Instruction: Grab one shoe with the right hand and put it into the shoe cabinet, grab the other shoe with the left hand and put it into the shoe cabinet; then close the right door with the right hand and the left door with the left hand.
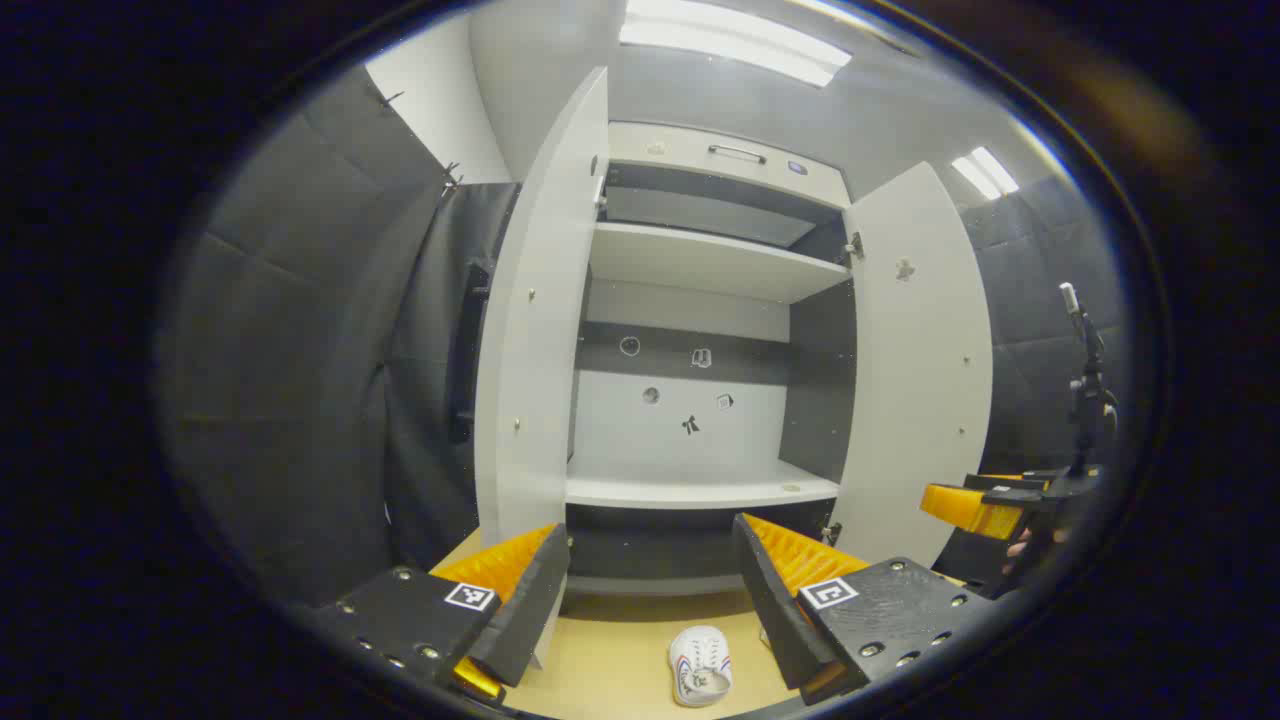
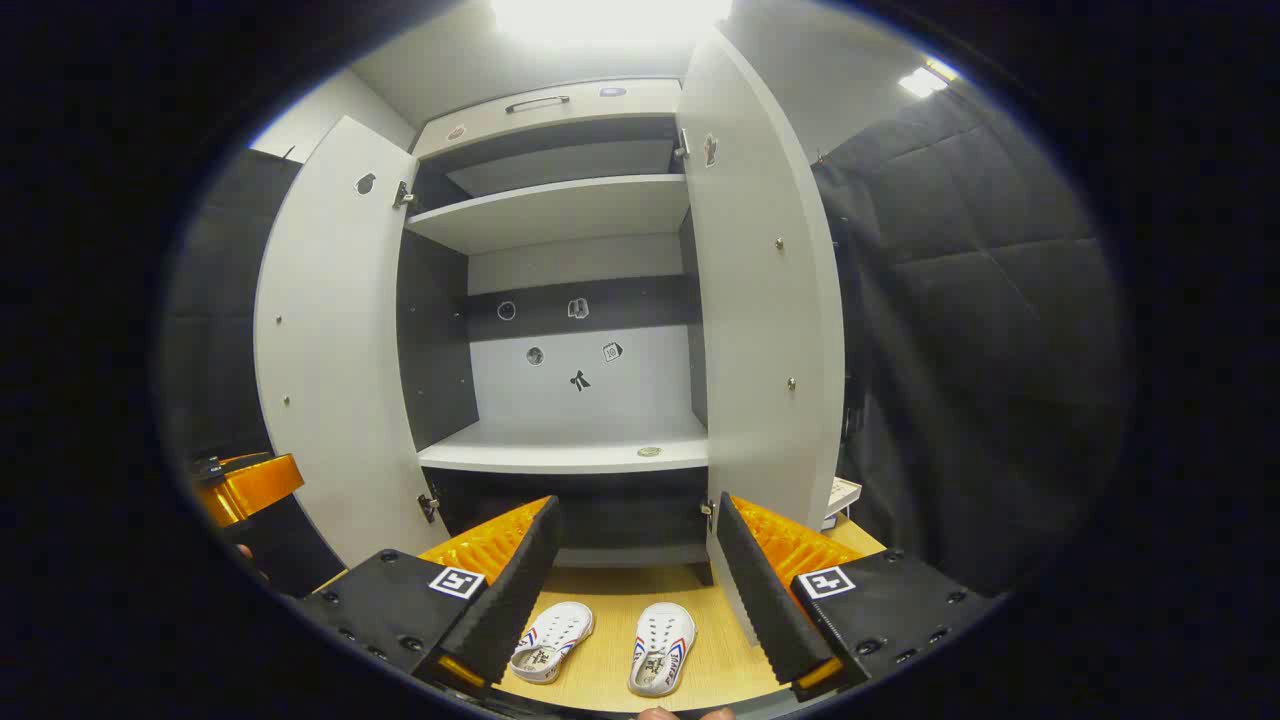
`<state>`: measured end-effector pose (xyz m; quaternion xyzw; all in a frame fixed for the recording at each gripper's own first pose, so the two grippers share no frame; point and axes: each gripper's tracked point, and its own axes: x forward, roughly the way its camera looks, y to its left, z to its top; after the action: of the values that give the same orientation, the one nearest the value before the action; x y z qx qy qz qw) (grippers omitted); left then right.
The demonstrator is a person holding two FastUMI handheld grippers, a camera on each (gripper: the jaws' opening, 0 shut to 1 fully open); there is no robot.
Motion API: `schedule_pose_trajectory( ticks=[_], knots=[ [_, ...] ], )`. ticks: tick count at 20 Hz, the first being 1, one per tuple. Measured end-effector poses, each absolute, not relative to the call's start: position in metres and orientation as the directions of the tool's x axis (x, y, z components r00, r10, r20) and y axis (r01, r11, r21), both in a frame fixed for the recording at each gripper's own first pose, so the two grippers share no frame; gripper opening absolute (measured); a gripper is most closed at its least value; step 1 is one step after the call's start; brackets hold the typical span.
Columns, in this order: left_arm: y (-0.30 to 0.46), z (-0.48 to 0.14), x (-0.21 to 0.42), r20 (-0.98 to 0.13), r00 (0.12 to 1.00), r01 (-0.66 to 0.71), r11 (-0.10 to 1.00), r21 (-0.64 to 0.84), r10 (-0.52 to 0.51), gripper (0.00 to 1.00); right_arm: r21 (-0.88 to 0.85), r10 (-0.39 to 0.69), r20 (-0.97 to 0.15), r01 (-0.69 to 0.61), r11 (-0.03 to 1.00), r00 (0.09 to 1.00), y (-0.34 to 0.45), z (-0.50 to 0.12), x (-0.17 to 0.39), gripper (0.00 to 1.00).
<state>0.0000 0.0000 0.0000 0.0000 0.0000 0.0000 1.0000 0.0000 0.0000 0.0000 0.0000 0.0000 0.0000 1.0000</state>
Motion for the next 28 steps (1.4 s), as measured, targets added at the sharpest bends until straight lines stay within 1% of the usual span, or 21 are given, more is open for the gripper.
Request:
schedule_pose_trajectory(
  ticks=[1,3,8,10,12,15,19,20,21,22,23,24,28],
  knots=[
    [0.006,-0.001,-0.003,-0.003,1.000,-0.024,1.000,0.009,0.024,0.94,-0.002,-0.007,0.000,0.007,1.000,1.000,-0.001,0.001,0.001,0.96],
    [0.016,0.002,-0.008,0.012,0.998,-0.065,0.998,0.024,0.065,0.94,-0.010,-0.017,0.000,0.017,1.000,1.000,-0.003,0.001,0.002,0.98],
    [0.023,-0.008,-0.013,-0.020,0.997,-0.078,0.997,0.009,0.078,0.94,-0.014,-0.044,-0.024,0.043,0.999,0.999,-0.008,-0.006,0.006,0.96],
    [0.025,-0.009,-0.014,-0.024,0.996,-0.083,0.997,0.007,0.083,0.94,-0.018,-0.055,-0.035,0.054,0.998,0.998,-0.010,-0.009,0.006,0.98],
    [0.024,-0.008,-0.015,-0.018,0.996,-0.084,0.996,0.010,0.085,0.94,-0.023,-0.050,-0.042,0.049,0.999,0.998,-0.008,-0.009,0.007,0.96],
    [0.022,-0.010,-0.017,-0.018,0.997,-0.080,0.996,0.027,0.081,0.94,-0.033,-0.044,-0.052,0.042,0.999,0.998,-0.006,-0.013,0.009,0.98],
    [0.017,-0.021,-0.023,-0.040,0.997,-0.067,0.998,0.017,0.068,0.94,-0.035,-0.030,-0.106,0.027,0.999,0.994,-0.004,-0.028,0.019,0.98],
    [0.015,-0.024,-0.024,-0.048,0.997,-0.062,0.998,0.013,0.063,0.96,-0.051,-0.030,-0.123,0.024,0.998,0.992,-0.004,-0.035,0.023,0.96],
    [0.014,-0.028,-0.026,-0.056,0.997,-0.058,0.998,0.011,0.058,0.92,-0.060,-0.023,-0.141,0.014,0.998,0.990,-0.003,-0.042,0.028,0.98],
    [0.012,-0.031,-0.027,-0.064,0.996,-0.054,0.998,0.011,0.055,0.94,-0.058,-0.011,-0.160,0.002,0.998,0.987,-0.001,-0.049,0.033,0.98],
    [0.012,-0.035,-0.029,-0.071,0.996,-0.050,0.999,0.013,0.051,0.90,-0.050,0.003,-0.179,-0.012,0.999,0.984,0.003,-0.057,0.039,0.98],
    [0.011,-0.036,-0.030,-0.076,0.996,-0.048,0.999,0.015,0.049,0.94,-0.043,0.009,-0.202,-0.018,0.999,0.979,0.004,-0.065,0.045,0.98],
    [0.007,-0.052,-0.036,-0.120,0.992,-0.031,0.999,0.012,0.032,0.94,0.011,0.039,-0.323,-0.037,0.999,0.946,0.014,-0.110,0.067,0.98]
  ],
)
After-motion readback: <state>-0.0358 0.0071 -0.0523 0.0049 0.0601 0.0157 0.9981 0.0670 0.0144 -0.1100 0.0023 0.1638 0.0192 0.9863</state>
